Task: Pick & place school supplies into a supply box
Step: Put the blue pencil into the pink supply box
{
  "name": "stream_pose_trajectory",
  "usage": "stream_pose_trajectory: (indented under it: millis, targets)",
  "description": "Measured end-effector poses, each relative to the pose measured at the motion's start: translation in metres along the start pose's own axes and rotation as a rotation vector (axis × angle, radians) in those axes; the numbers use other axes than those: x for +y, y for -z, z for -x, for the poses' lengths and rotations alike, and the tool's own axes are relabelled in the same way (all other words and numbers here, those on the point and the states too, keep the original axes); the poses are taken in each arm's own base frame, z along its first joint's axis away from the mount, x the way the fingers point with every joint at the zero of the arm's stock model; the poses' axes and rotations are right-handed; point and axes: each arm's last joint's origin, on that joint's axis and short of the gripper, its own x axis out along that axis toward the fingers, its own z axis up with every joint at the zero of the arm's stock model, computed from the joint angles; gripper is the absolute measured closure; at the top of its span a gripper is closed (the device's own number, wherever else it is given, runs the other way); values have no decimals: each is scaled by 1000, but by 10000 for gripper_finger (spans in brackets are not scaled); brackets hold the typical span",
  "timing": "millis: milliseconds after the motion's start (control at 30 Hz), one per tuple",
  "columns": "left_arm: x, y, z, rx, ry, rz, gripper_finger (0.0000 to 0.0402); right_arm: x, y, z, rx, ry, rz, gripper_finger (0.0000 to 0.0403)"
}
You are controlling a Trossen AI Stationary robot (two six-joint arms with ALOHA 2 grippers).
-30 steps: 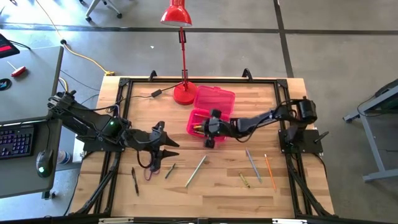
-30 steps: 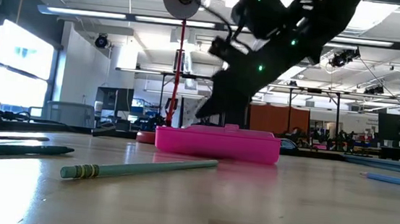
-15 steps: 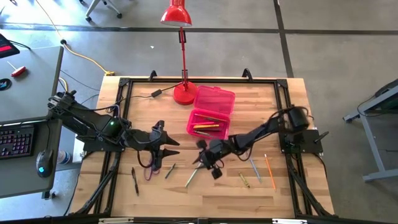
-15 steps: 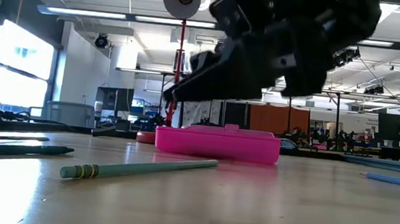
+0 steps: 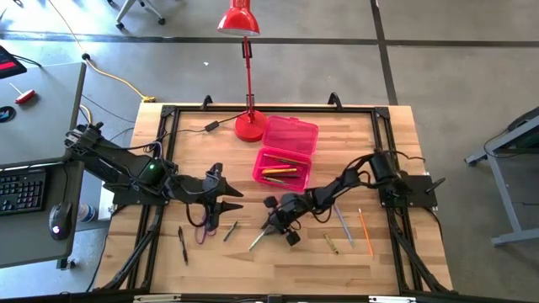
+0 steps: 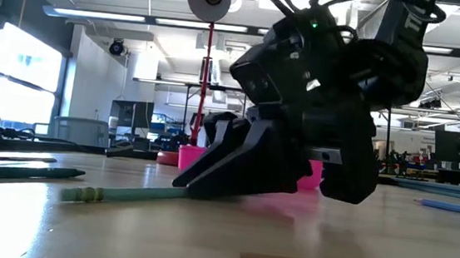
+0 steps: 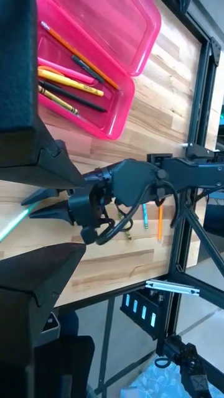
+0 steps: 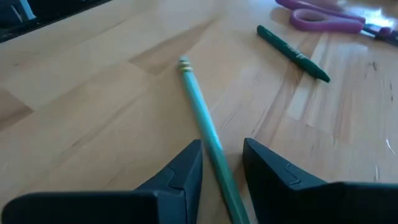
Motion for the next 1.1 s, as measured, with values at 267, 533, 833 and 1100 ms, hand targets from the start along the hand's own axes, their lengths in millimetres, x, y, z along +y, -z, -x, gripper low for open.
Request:
stream_pose_trajectory:
  millis: [267, 533, 833, 1100]
  targets:
    - [0, 0, 0, 0, 0, 0, 218, 2, 23, -9, 50, -7, -8, 340]
    - [0, 0, 0, 0, 0, -2, 218, 1, 8, -5, -18, 4, -61, 388]
    - [0, 0, 0, -1, -4, 0, 218, -4, -64, 48, 70, 233, 78, 393]
    - [0, 0, 0, 0, -1, 1, 218, -34, -83, 109, 256, 731, 17, 397]
